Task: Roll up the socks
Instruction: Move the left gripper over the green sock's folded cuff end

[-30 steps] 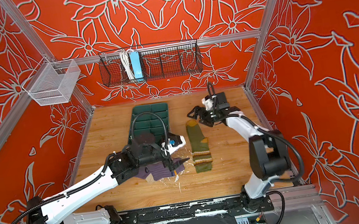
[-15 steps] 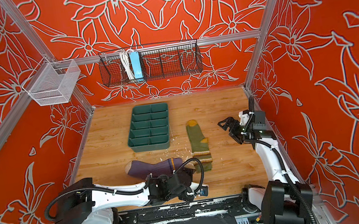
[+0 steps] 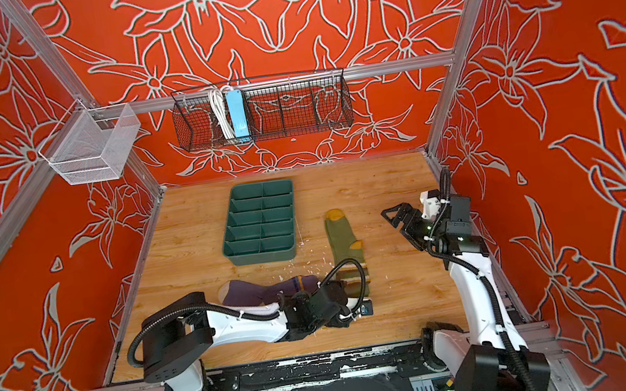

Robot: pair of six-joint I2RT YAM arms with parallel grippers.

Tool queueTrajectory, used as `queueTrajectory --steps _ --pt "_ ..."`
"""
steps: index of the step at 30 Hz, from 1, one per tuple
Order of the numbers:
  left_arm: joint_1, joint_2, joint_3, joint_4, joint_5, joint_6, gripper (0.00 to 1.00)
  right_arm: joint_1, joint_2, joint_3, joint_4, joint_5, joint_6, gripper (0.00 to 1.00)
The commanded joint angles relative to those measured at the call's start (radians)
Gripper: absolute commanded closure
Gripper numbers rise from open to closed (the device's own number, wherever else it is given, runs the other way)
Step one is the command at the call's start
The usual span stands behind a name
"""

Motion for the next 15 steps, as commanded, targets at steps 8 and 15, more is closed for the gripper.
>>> queueTrajectory --steps 8,15 --pt "0.039 0.085 0.059 -0.104 0.048 0.008 0.54 -0.047 -0.034 0.038 -0.031 -0.021 0.001 0.02" --pt "0.027 0.095 0.079 -0.151 0.095 -0.015 0.51 -0.067 -0.035 0.053 -0.045 -0.021 -0.008 0.02"
